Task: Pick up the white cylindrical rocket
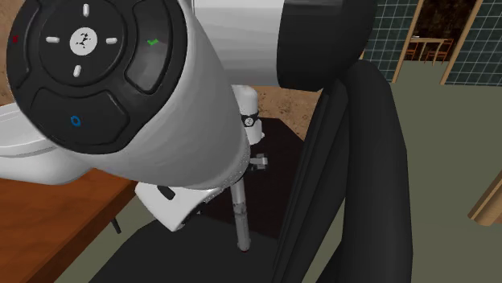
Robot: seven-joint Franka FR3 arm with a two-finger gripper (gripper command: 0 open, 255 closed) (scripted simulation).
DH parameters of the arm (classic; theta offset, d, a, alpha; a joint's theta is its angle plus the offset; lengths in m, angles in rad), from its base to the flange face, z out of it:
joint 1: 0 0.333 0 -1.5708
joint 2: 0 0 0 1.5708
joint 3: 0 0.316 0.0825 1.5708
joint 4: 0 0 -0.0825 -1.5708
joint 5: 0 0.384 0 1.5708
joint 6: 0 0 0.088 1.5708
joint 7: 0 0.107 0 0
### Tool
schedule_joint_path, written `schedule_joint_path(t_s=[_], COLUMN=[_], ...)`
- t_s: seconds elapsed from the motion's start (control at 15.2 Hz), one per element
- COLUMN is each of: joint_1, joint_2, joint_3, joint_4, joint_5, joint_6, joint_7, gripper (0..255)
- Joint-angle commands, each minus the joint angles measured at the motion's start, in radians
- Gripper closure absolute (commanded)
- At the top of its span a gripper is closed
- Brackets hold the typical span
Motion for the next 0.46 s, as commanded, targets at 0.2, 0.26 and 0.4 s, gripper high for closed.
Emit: schedule_joint_path(t_s=[0.2,0.26,0.4], joint_1=[0.001,0.000,0.000], joint_2=[-0.014,-0.016,-0.016], joint_3=[0.003,0.002,0.002], joint_4=[0.053,0.064,0.066], joint_5=[0.000,0.000,0.000], joint_6=[-0.061,-0.073,-0.075], joint_7=[0.004,0.005,0.005], gripper=[255,255,255])
